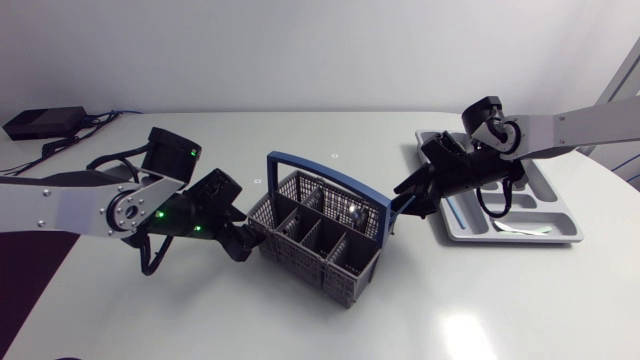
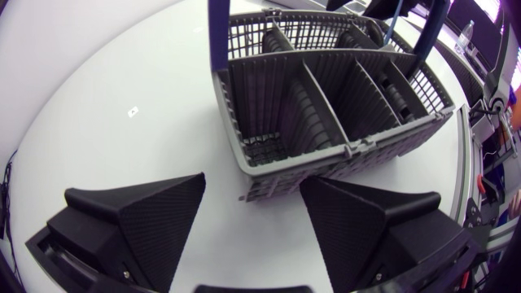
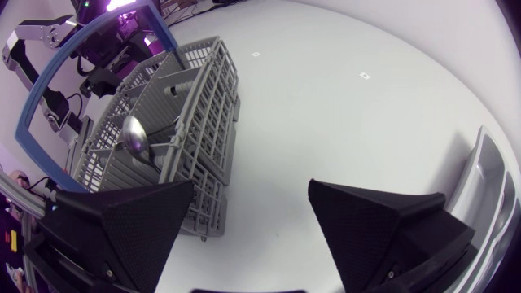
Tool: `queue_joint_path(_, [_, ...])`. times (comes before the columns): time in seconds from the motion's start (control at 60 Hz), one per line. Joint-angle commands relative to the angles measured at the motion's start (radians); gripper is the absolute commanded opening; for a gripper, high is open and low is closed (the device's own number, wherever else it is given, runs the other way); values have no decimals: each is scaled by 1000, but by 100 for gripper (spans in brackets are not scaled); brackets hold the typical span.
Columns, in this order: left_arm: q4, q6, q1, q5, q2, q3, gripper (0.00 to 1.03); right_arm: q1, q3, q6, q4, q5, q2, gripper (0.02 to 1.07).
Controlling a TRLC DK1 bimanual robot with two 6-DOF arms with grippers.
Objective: Unload the cutlery basket into the drawer organizer.
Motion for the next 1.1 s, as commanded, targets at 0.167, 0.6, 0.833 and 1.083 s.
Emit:
queue_joint_path(0.167, [47, -15, 46, -4, 138, 129, 82, 17, -98, 13, -21, -27, -68, 103])
queue_joint_path(0.6, [54, -8, 129, -4, 222, 230, 82, -6, -371, 65, 166, 93, -421, 103])
queue_joint_path(0.833, [54, 44, 135, -3, 29, 87, 82, 51, -621, -4, 285, 121, -887, 103])
queue_joint_path(1.083, [14, 47, 90, -3, -132, -8, 82, 128, -629, 134, 275, 104, -922, 103])
